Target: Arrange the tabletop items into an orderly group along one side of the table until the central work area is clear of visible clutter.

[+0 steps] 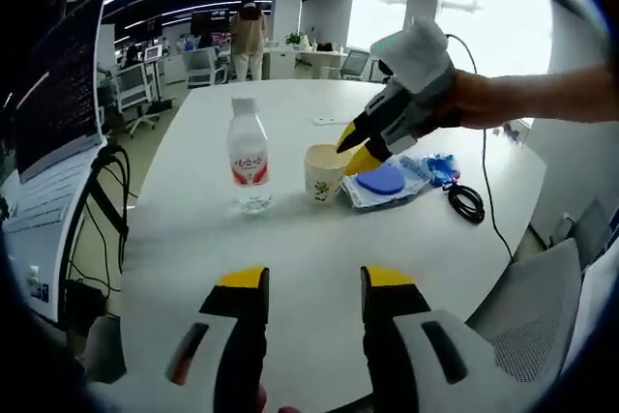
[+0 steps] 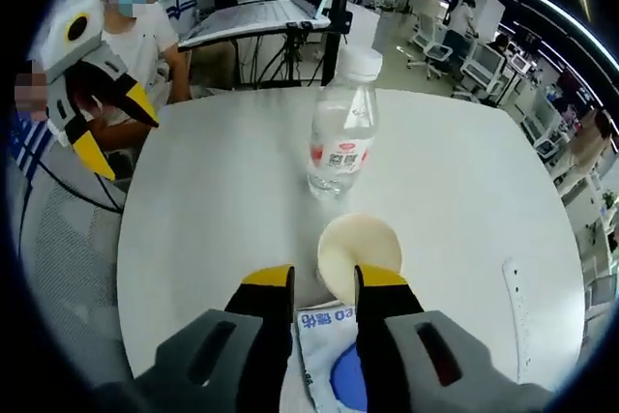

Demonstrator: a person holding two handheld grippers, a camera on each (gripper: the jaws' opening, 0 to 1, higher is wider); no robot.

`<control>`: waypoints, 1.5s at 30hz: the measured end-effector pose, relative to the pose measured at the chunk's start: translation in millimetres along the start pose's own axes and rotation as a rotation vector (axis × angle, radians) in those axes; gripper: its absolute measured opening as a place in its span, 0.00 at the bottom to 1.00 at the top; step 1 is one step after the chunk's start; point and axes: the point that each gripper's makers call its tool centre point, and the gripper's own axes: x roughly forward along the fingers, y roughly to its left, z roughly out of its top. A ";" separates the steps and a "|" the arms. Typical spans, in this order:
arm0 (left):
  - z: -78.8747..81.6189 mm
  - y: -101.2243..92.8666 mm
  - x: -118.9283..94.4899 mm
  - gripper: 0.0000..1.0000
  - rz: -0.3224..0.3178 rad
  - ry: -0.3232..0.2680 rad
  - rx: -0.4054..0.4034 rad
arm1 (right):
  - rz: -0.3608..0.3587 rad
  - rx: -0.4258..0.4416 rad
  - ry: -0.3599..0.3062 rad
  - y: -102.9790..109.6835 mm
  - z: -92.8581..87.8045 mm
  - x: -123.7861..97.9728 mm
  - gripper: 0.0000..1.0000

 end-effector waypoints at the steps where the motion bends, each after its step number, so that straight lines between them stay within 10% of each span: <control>1: 0.2 -0.4 0.7 0.37 -0.002 0.000 0.002 | -0.003 0.009 -0.008 0.1 0.2 -2.7 0.23; 15: 5.1 0.4 4.4 0.37 -0.005 -0.014 -0.005 | -0.046 0.182 -0.121 6.9 -22.5 -58.3 0.24; 45: 36.7 11.5 41.4 0.37 -0.026 -0.001 0.029 | -0.235 0.500 -0.157 -10.1 -155.5 -171.1 0.25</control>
